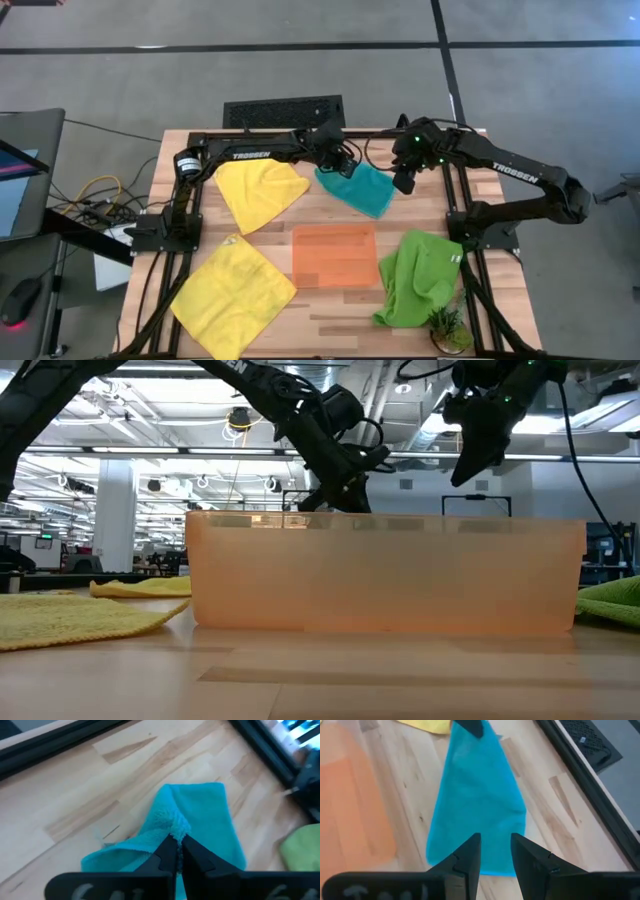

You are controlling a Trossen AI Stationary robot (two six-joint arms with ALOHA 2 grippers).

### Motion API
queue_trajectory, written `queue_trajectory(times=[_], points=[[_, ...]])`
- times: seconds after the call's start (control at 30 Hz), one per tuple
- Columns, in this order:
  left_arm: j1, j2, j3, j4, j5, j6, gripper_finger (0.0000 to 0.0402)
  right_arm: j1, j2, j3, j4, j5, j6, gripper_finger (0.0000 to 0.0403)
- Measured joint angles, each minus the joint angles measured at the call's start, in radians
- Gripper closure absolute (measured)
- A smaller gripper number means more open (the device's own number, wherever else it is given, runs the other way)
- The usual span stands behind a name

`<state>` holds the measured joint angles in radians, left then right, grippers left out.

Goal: Fold microfiber towels
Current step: Fold the blue towel

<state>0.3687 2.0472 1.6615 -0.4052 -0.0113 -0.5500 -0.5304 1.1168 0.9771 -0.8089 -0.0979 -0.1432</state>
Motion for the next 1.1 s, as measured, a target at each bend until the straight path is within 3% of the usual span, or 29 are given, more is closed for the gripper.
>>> queue_trajectory(times=[0.33, 0.5, 0.83, 1.1], points=[[0.083, 0.0, 0.0, -0.106, -0.017, 0.007, 0.0401, -0.002, 0.037, 0.0, 0.001, -0.013, -0.043, 0.0272], [0.094, 0.0, 0.0, -0.115, 0.005, 0.035, 0.0401, -0.018, 0.139, 0.0, 0.006, -0.086, -0.015, 0.0272], [0.093, 0.0, 0.0, -0.136, 0.013, 0.088, 0.0401, -0.145, 0.377, 0.0, 0.025, -0.089, 0.129, 0.0272], [0.094, 0.0, 0.0, -0.136, 0.058, 0.102, 0.0401, -0.22, 0.48, 0.001, 0.024, -0.108, 0.154, 0.0272]])
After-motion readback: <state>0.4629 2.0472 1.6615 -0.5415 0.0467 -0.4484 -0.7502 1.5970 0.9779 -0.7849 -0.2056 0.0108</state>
